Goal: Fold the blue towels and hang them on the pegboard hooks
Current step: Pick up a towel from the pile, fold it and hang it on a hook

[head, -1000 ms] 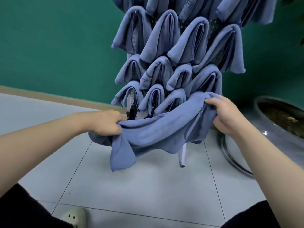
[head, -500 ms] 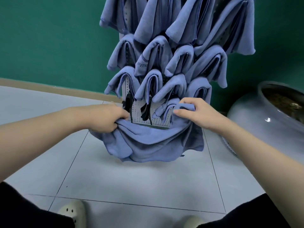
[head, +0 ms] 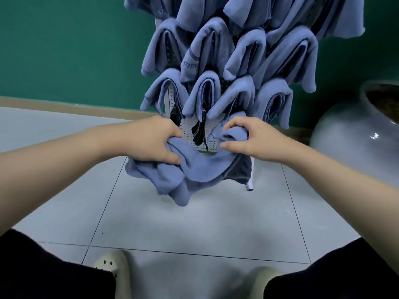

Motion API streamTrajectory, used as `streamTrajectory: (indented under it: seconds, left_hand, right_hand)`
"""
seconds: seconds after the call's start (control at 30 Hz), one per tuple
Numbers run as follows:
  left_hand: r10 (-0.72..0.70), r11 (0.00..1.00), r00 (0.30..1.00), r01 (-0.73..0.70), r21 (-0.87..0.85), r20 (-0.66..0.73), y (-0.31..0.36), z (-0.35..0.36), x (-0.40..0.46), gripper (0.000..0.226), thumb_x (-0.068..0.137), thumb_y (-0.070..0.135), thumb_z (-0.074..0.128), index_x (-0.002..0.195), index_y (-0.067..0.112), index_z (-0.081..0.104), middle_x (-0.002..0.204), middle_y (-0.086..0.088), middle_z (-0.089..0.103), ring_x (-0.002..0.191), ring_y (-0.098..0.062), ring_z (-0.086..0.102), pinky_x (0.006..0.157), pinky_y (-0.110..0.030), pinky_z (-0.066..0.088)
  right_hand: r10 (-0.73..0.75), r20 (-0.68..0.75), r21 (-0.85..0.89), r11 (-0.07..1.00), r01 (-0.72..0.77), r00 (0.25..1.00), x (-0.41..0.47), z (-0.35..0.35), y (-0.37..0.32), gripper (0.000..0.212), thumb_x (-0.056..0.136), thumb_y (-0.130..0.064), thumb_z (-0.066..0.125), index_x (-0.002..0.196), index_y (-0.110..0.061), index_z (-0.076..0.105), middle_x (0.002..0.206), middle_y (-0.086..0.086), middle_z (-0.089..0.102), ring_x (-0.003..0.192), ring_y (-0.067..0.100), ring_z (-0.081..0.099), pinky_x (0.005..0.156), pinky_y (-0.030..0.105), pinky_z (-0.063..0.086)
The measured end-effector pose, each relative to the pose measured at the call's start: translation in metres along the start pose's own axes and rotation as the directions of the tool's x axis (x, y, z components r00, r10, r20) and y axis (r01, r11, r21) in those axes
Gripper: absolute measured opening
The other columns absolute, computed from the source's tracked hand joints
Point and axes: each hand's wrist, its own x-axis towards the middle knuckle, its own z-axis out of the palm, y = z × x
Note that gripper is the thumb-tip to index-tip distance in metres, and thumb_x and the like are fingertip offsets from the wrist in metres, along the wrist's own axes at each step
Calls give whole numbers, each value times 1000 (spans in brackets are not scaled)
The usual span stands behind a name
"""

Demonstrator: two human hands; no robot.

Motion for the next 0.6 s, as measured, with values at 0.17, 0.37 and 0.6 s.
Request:
streamTrajectory:
  seconds: [0.17,0.37,0.6]
  left_hand:
    - [120,938,991,-135,-319,-66,8,-24,-7,25,86,31,81,77,17,62,70,0,62,61,-4,50,57,-20,42]
    - [149,886,985,-173,-431,-89,15,-27,-7,18,85,27,82,81,20,66,74,3,66,67,-6,58,61,-21,48]
    - [89,935,981,-142,-326,-171,0,-30,-8,17,82,25,82,89,25,66,81,7,69,74,-6,60,67,-21,49]
  right_hand:
    - [-9,191,-25,1000,14,982,-8,21,-25,89,64,-73,83,142,-47,48,138,-29,50,127,-1,49,107,30,43]
    - [-165,136,82,984,155,977,-5,41,-42,22,81,-38,83,94,-29,69,103,-2,63,93,10,62,89,35,53]
    - [-277,72,162,951,263,958,-13,40,-56,14,93,-18,69,93,-32,68,102,-3,63,94,6,62,84,23,49]
